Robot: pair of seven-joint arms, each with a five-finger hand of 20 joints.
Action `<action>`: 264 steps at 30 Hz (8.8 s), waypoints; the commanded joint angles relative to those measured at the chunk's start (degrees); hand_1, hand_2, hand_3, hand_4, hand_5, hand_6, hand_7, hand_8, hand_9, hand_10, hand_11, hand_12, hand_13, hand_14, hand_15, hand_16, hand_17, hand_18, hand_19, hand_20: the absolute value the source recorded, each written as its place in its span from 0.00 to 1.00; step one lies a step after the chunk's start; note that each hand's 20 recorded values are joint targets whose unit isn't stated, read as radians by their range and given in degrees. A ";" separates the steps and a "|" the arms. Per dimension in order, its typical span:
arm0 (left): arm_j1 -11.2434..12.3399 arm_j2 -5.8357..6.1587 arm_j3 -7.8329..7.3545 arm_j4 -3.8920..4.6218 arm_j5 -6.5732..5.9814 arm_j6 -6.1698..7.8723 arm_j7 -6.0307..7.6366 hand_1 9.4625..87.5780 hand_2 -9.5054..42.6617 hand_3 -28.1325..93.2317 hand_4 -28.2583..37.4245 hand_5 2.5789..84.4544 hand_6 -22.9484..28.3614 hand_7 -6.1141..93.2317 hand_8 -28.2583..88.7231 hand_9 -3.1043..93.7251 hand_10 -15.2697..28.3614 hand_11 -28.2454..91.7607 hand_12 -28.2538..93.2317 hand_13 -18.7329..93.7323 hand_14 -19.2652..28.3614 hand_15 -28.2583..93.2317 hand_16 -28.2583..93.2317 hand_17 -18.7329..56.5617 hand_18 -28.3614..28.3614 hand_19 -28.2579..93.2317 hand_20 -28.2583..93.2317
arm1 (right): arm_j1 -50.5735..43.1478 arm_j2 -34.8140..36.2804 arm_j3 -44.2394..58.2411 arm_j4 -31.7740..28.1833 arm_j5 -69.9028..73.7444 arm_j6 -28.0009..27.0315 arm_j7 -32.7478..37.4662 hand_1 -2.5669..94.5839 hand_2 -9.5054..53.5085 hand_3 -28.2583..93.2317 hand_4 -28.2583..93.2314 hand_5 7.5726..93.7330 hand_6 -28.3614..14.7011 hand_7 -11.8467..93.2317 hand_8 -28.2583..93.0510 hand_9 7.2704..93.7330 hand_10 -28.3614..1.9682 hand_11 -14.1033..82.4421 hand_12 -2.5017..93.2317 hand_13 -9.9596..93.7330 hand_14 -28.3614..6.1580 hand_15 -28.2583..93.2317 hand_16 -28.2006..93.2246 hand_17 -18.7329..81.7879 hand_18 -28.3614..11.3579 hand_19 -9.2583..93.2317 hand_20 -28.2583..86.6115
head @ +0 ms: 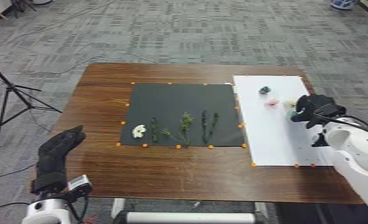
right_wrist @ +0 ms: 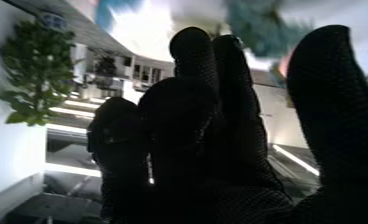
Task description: Arrange flowers
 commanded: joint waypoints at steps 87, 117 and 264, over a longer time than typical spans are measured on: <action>-3.12 0.59 2.25 0.35 -0.70 2.17 0.12 0.27 0.26 0.80 0.02 0.63 0.43 0.28 0.15 0.57 0.67 0.45 0.34 0.53 0.75 0.42 0.23 0.31 0.71 0.35 0.37 | 31.43 -47.53 -25.55 10.80 6.72 -21.98 -4.06 0.65 0.00 0.70 0.08 0.85 0.66 0.27 0.31 0.95 0.58 0.21 0.31 0.98 0.76 0.70 0.54 0.82 0.37 1.00 0.77; -5.92 0.21 3.85 1.32 0.20 0.72 -1.11 0.26 0.24 0.80 0.03 0.63 0.43 0.28 0.15 0.57 0.67 0.45 0.34 0.53 0.75 0.43 0.23 0.30 0.72 0.36 0.37 | 28.83 -52.79 -22.78 17.09 -9.83 -22.36 -8.19 0.60 0.00 0.71 0.10 0.75 0.66 0.28 0.31 0.84 0.58 0.23 0.26 0.97 0.76 0.71 0.54 0.81 0.36 1.00 0.78; -1.55 -1.02 1.63 -0.16 1.32 -2.80 -2.65 0.27 0.21 0.80 0.05 0.62 0.44 0.27 0.16 0.56 0.66 0.44 0.34 0.52 0.75 0.42 0.24 0.30 0.73 0.36 0.38 | 27.23 -34.10 -28.31 2.36 -2.40 -17.76 -7.05 0.53 0.00 0.73 0.10 0.72 0.64 0.27 0.30 0.78 0.58 0.28 0.22 0.94 0.74 0.72 0.54 0.77 0.33 1.00 0.74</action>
